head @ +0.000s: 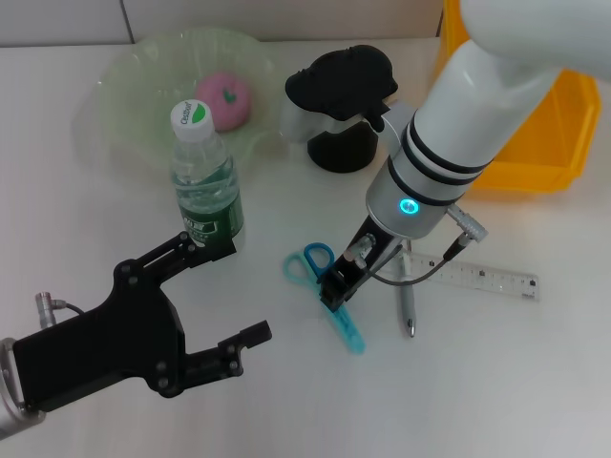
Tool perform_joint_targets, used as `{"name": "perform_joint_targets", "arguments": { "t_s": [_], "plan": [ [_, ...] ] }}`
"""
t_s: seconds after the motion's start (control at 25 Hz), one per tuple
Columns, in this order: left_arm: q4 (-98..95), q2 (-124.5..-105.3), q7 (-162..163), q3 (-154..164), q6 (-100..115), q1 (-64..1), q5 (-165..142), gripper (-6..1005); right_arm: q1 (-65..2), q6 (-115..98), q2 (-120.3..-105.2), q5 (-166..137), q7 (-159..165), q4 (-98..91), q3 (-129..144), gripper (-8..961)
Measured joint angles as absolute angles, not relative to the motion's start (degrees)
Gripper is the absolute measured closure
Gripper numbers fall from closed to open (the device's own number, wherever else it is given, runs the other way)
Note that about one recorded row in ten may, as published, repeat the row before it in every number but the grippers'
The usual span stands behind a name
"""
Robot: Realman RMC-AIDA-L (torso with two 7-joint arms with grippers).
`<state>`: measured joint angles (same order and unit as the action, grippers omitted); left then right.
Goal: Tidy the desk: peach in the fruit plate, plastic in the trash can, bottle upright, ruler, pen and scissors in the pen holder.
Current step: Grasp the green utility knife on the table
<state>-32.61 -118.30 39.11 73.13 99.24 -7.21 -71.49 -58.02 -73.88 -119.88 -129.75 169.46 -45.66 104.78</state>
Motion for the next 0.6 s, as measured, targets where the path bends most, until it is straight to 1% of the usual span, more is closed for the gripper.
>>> {"name": "perform_joint_targets", "arguments": {
  "t_s": [0.16,0.32,0.44,0.48,0.52,0.6],
  "plan": [
    [-32.61,-118.30,39.11,72.90,100.30,-7.20,-71.42,171,-55.89,-75.18,-119.83,-129.79,169.47,-48.96,103.26,781],
    [-32.61,-118.30,39.11,72.86,100.84,-7.20,-71.35,171,-51.27,-78.24,-119.37,-131.95,169.03,-56.05,100.29,776],
    [-32.69,-118.30,39.18,72.86,101.22,-7.21,-71.35,171,-45.61,-80.47,-119.27,-135.10,167.82,-64.81,96.46,762],
    [-33.01,-118.29,39.67,72.52,101.94,-7.36,-71.35,171,-40.96,-81.71,-119.26,-136.01,165.63,-71.79,93.38,750],
    [-33.01,-118.29,39.67,72.52,101.94,-7.36,-71.35,171,-40.96,-81.71,-119.26,-136.01,165.63,-71.79,93.38,738],
    [-33.03,-118.30,39.91,71.96,102.63,-7.53,-71.35,171,-36.24,-82.26,-119.26,-136.12,162.83,-78.23,90.39,715]
  ]
}}
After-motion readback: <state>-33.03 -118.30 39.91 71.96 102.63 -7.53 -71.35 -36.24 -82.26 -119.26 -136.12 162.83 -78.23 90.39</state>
